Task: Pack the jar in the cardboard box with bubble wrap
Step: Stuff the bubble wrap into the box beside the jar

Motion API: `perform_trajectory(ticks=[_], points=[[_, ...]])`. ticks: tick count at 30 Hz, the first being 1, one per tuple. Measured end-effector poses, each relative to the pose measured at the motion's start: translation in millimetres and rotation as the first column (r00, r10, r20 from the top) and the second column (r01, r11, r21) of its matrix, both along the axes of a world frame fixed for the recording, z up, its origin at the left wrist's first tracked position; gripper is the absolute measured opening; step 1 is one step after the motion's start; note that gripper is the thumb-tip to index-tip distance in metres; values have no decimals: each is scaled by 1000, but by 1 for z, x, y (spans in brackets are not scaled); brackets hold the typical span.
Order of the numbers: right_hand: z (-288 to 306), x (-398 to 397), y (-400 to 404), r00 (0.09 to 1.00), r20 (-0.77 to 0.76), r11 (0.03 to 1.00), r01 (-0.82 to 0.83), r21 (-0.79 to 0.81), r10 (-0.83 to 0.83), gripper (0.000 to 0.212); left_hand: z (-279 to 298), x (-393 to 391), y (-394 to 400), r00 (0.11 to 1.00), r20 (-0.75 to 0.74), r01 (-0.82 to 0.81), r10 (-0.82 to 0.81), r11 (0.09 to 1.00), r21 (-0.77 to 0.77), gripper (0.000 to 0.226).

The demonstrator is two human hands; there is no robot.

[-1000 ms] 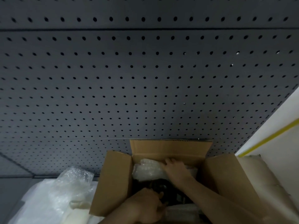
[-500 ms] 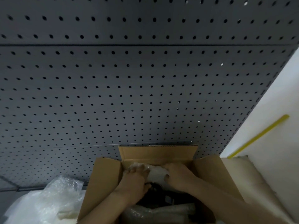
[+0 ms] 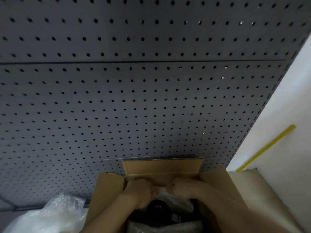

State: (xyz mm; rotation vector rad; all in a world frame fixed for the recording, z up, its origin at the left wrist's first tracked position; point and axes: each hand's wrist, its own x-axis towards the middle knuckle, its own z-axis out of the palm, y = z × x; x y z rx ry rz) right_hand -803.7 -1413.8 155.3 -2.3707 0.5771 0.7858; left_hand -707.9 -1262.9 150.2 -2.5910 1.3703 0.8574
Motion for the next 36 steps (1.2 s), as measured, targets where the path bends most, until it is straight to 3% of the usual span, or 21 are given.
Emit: perform_trajectory(ticks=[4, 12, 16, 17, 19, 23, 28, 33, 36], points=[[12, -1, 8, 995, -28, 987, -102, -121, 99, 45, 9, 2, 8, 992, 122, 26, -27, 1000, 13, 56], [36, -6, 33, 997, 10, 975, -78, -209, 82, 53, 45, 0, 42, 993, 117, 20, -11, 996, -81, 39], [44, -12, 57, 996, 51, 972, -57, -227, 70, 33, 60, -1, 66, 970, 240, 82, -43, 985, -154, 34], [47, -16, 64, 996, 61, 972, -52, -228, 68, 24, 58, 0, 71, 978, 209, 68, -28, 980, -188, 33], [53, -21, 80, 994, 91, 976, -37, -213, 57, 26, 56, 0, 84, 988, 156, 20, 15, 975, -219, 32], [65, -29, 111, 988, 124, 984, -66, -163, 87, 26, 64, -5, 116, 974, 194, -63, 114, 966, -250, 29], [81, -42, 154, 945, 246, 967, -173, -185, 216, 31, 63, -16, 167, 917, 247, -287, 312, 949, -134, 27], [75, -46, 198, 916, 334, 963, -151, -225, 222, 34, 67, -35, 236, 899, 240, -326, 366, 926, -189, 43], [79, -42, 227, 885, 376, 956, -208, -206, 274, 36, 67, -42, 276, 905, 147, -366, 399, 907, -206, 48]])
